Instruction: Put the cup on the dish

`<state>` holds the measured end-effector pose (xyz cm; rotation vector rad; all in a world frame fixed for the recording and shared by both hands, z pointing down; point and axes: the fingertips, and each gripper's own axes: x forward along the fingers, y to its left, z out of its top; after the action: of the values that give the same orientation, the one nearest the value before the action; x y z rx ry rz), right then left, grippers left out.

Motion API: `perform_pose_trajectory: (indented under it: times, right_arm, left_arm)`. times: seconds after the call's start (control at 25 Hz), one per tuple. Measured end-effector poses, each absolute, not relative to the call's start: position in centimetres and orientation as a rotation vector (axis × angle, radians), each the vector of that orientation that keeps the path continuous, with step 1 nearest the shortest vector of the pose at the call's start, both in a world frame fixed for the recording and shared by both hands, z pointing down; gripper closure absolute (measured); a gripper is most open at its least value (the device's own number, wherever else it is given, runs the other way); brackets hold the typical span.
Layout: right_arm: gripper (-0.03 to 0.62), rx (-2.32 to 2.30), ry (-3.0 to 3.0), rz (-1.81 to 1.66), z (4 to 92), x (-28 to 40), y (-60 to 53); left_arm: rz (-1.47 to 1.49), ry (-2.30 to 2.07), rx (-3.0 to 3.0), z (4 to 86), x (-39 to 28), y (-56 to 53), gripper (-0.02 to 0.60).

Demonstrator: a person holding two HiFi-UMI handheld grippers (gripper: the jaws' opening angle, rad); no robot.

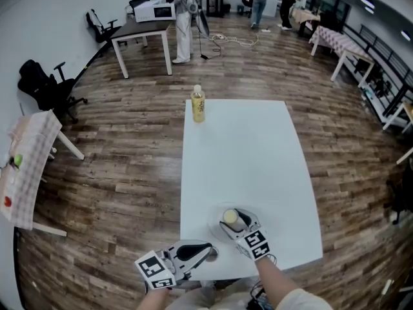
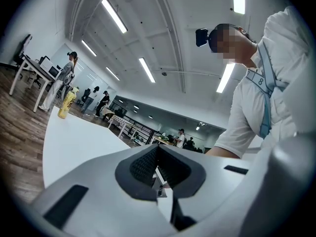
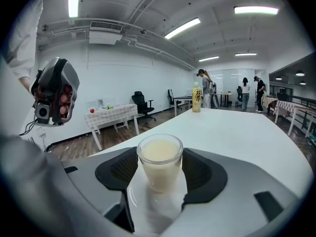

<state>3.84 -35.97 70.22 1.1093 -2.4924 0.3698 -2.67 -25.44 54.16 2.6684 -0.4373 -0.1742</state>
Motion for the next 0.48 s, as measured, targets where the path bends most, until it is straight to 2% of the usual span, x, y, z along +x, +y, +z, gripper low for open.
perform_pose_trajectory:
  times: [0.48]
  right_arm:
    - [0.308,1.144,-2.506,0.348,67.7,5.2,-34.8]
  left_arm:
    - [-0.171,-0.444,2.683,53.8,-2.5,-25.4,0.581]
